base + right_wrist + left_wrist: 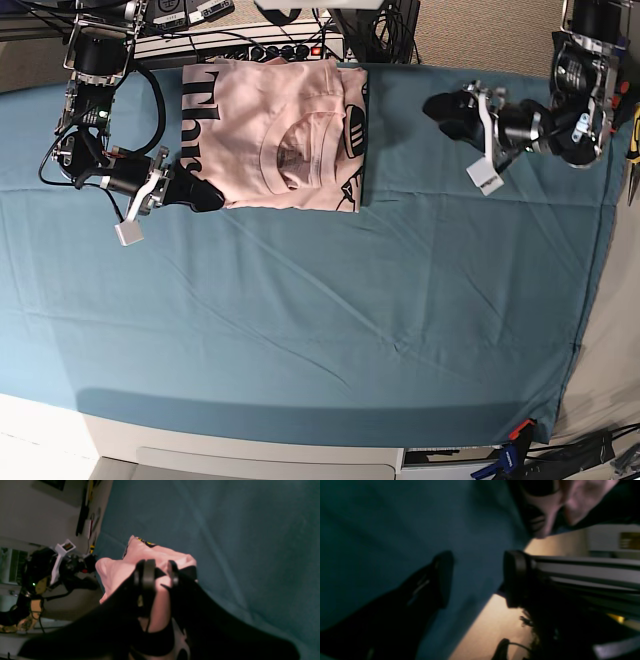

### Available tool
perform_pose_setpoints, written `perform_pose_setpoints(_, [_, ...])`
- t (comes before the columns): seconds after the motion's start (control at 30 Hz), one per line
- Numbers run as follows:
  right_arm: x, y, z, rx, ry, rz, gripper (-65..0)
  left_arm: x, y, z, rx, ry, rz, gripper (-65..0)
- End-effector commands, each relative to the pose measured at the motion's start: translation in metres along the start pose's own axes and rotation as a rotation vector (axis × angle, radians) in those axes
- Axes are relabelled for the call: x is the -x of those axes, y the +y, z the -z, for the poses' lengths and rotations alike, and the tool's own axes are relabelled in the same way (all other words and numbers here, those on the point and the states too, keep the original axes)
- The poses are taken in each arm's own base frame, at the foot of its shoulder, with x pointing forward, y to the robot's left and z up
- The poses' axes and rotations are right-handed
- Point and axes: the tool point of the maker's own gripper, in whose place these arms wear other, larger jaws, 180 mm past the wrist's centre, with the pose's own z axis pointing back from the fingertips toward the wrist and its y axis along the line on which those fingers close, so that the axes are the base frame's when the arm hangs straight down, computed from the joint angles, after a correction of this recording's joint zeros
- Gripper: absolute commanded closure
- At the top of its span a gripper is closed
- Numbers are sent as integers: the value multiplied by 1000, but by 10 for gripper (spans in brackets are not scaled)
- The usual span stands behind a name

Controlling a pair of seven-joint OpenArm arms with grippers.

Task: Fold the T-shirt properly
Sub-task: 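Move the left gripper to the shirt and grasp its opposite edge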

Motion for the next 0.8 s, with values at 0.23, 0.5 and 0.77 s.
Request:
perform_pose_setpoints(0.23, [-18, 7, -5, -17, -42, -32, -66, -11, -41, 19, 59, -62, 58, -331])
perform_pose_setpoints(0.5, [-18, 7, -5, -17, -42, -32, -66, -31, -59, 45, 87, -149, 32, -331])
perform_pose_setpoints(0.77, [-18, 7, -5, -17, -42, -32, -66, -45, -75, 65, 115, -203, 5, -331])
